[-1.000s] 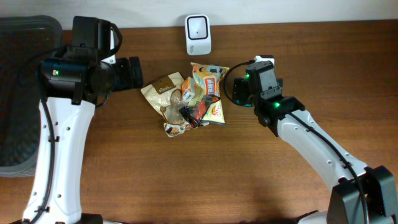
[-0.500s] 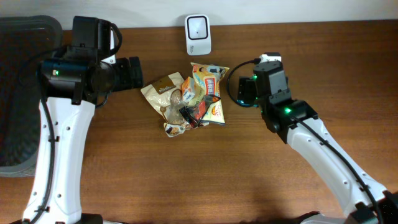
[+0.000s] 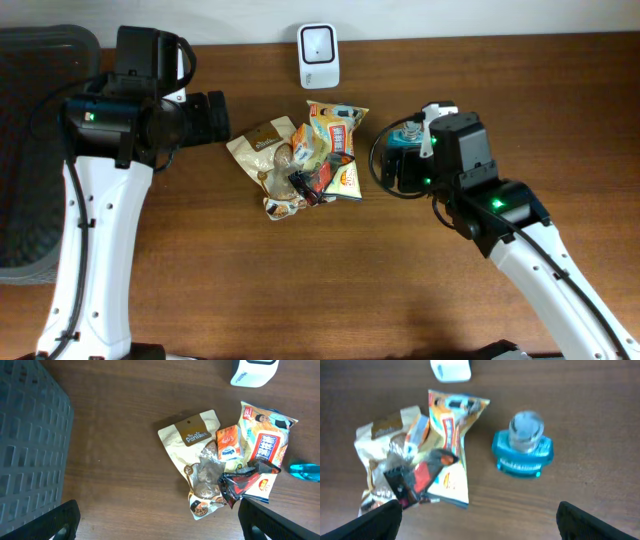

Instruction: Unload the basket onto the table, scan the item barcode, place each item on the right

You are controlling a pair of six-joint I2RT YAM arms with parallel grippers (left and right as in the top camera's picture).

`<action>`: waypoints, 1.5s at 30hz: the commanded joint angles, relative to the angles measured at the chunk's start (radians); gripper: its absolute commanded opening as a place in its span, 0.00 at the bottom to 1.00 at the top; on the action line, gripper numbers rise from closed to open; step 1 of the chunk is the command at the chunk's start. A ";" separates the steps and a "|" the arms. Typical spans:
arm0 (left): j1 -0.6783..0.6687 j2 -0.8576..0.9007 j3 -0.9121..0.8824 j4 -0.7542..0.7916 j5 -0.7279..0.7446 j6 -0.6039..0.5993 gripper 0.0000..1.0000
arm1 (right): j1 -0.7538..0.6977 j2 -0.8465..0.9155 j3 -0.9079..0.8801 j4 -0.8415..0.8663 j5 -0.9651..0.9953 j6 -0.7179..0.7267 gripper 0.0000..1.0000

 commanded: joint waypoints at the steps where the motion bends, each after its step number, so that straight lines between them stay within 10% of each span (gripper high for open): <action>1: 0.003 0.004 0.006 -0.002 -0.007 -0.010 0.99 | -0.001 0.038 -0.005 -0.018 -0.034 0.002 0.98; 45: 0.003 0.004 0.006 -0.002 -0.007 -0.010 0.99 | -0.001 0.145 0.072 -0.117 -0.007 0.047 0.98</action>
